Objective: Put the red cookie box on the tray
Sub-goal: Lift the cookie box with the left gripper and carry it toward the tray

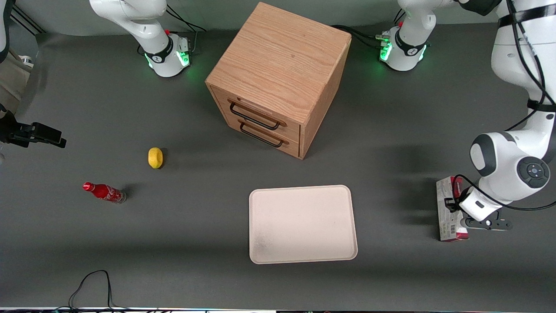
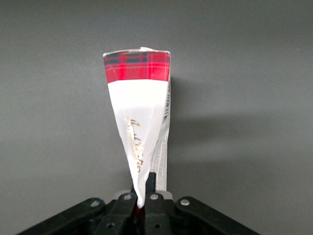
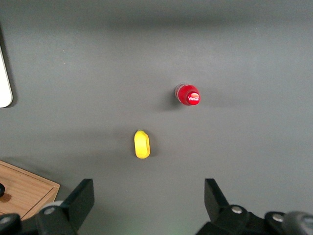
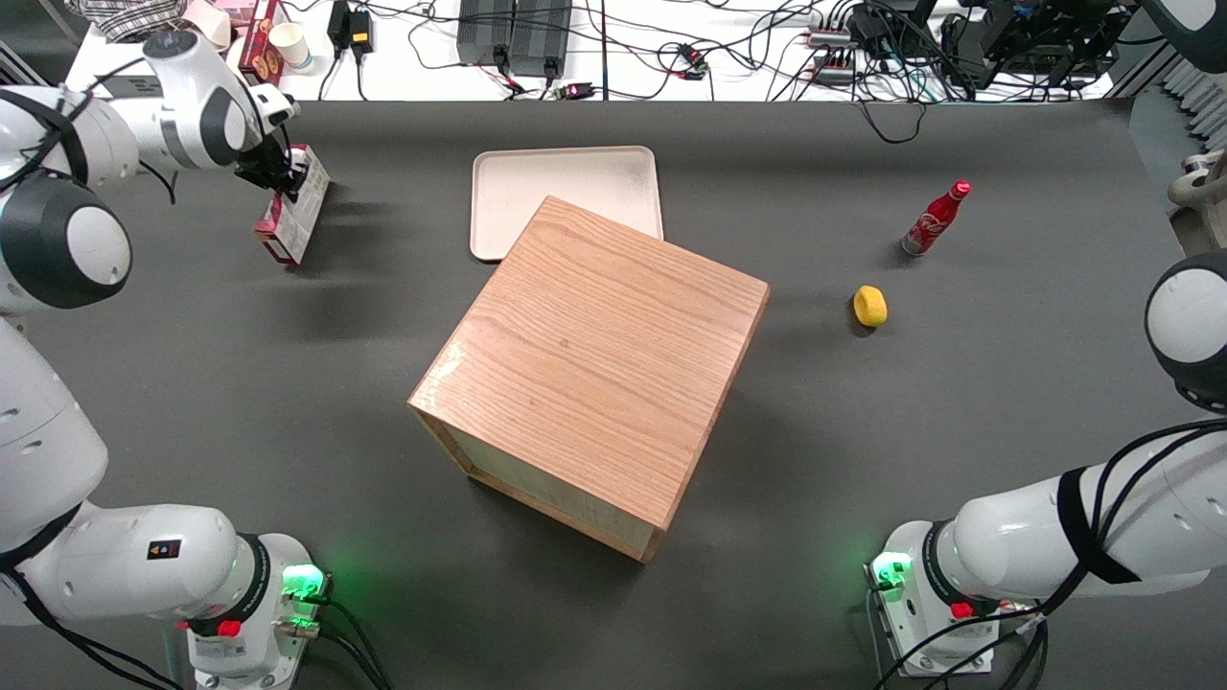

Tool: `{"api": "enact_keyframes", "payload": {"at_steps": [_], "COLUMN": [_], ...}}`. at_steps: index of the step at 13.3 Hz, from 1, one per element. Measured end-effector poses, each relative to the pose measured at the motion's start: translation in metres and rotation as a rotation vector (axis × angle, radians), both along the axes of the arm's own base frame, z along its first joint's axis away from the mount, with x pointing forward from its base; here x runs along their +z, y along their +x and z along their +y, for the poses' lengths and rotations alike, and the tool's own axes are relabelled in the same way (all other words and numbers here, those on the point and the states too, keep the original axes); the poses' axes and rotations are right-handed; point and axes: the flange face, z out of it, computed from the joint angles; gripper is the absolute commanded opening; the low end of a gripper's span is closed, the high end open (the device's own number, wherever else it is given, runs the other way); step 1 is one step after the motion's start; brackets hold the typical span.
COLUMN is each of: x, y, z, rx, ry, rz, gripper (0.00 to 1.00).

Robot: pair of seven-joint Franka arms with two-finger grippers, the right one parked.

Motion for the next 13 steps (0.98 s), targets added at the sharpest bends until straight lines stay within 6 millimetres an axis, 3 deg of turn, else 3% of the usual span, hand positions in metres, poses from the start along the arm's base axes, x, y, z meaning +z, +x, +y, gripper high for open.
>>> {"api": "enact_keyframes", "payload": {"at_steps": [2,5,7,8,10,13], "x": [0.054,0.156,0.207,0.223,0.238,0.235], "y": [0.001,-0.002,-0.006,-0.008,-0.009,-0.006], "z": [0.000,-0.002,-0.001,-0.002,-0.005,-0.020], "rx": [0.001,0.001,0.002,0.002,0.003,0.059], "ry": [-0.005,-0.010,-0.006,-0.001,0.002,0.005], "rz": [0.078,0.165,0.194,0.209,0.212,0.220], "gripper": [0.00,0.00,0.00,0.00,0.00,0.00]}}
